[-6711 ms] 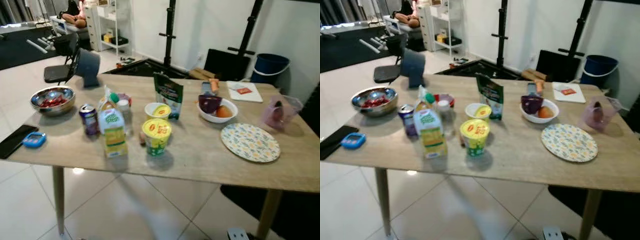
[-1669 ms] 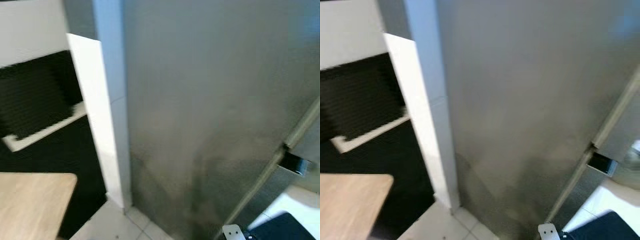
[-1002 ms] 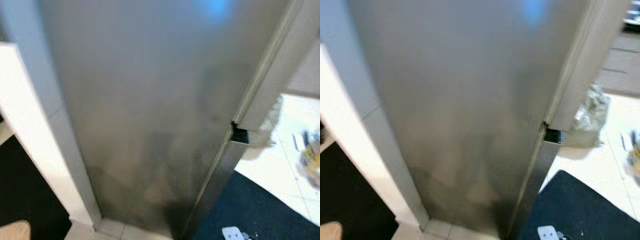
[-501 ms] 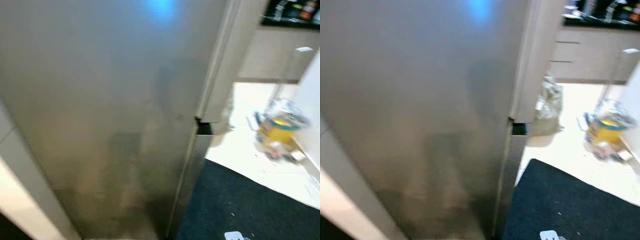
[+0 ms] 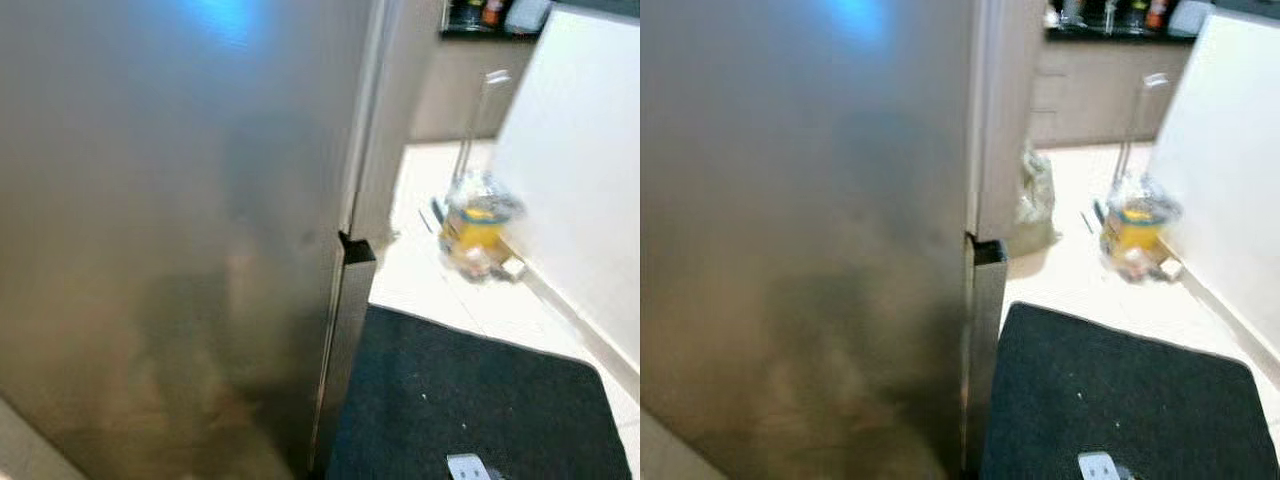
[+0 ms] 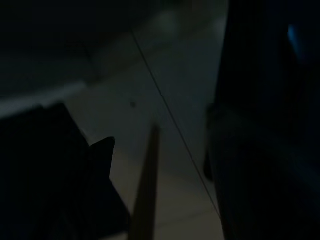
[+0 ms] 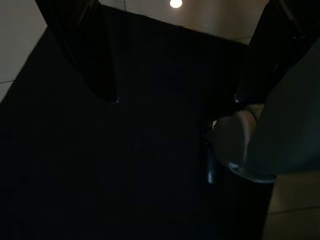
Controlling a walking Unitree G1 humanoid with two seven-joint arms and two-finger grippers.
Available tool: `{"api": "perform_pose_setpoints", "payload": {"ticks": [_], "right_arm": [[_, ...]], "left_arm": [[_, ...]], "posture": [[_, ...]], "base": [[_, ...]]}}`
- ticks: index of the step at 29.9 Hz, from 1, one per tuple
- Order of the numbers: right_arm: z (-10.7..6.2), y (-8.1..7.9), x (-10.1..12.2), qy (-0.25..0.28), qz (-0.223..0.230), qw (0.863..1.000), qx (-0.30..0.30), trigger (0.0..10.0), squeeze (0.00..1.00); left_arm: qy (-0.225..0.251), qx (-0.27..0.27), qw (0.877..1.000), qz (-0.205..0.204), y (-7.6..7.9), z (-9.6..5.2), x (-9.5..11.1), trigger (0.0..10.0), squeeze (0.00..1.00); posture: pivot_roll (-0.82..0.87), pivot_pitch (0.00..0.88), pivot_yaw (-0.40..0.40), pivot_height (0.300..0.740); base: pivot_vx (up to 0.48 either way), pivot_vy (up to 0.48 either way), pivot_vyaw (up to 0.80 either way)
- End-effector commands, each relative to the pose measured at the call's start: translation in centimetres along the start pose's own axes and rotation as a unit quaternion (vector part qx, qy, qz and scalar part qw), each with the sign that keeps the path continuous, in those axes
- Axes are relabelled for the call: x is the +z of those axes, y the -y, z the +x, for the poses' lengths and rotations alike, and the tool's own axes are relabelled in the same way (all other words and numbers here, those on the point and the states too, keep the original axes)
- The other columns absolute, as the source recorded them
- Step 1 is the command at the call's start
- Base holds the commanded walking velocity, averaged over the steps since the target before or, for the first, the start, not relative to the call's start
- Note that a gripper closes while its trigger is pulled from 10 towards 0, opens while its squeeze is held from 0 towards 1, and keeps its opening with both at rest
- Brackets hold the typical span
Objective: Restocking fridge
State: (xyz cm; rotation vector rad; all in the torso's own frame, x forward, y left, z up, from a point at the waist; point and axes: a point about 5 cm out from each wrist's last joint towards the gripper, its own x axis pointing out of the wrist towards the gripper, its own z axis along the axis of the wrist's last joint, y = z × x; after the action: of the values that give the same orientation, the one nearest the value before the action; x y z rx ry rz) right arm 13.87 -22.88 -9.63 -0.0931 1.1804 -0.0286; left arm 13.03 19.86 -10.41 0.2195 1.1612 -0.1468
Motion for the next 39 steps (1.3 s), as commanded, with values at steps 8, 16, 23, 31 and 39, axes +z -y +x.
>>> {"api": "perform_pose_setpoints", "payload": {"ticks": [8,16,23,31,39], "right_arm": [[0.0,0.1,0.7,0.018,0.014,1.000,-0.003,10.0,0.00],[0.0,0.3,0.5,0.017,0.014,1.000,-0.003,10.0,0.00],[0.0,0.2,0.6,0.018,0.015,1.000,-0.002,10.0,0.00],[0.0,0.3,0.6,0.018,0.013,1.000,-0.003,10.0,0.00],[-0.3,1.4,-0.2,0.013,0.013,1.000,-0.009,10.0,0.00]], "left_arm": [[-0.015,0.000,1.000,-0.004,0.2,-0.1,-1.2,10.0,0.00],[-0.019,0.002,1.000,0.003,0.1,-0.1,-1.2,10.0,0.00],[-0.018,0.004,1.000,0.003,0.1,-0.1,-1.2,10.0,0.00],[-0.015,0.000,1.000,0.006,0.1,-0.1,-1.2,10.0,0.00],[-0.015,-0.015,1.000,0.016,0.3,-0.1,-1.1,10.0,0.00]], "posture": [[-0.04,0.000,-0.004,0.740],[-0.04,0.000,-0.004,0.740],[-0.04,0.000,-0.004,0.740],[-0.04,0.000,-0.002,0.740],[-0.04,0.000,-0.002,0.740]], "base": [[0.000,0.000,0.00],[0.000,0.207,0.00],[0.000,0.343,0.00],[0.000,0.000,0.00],[0.000,-0.229,0.00]]}}
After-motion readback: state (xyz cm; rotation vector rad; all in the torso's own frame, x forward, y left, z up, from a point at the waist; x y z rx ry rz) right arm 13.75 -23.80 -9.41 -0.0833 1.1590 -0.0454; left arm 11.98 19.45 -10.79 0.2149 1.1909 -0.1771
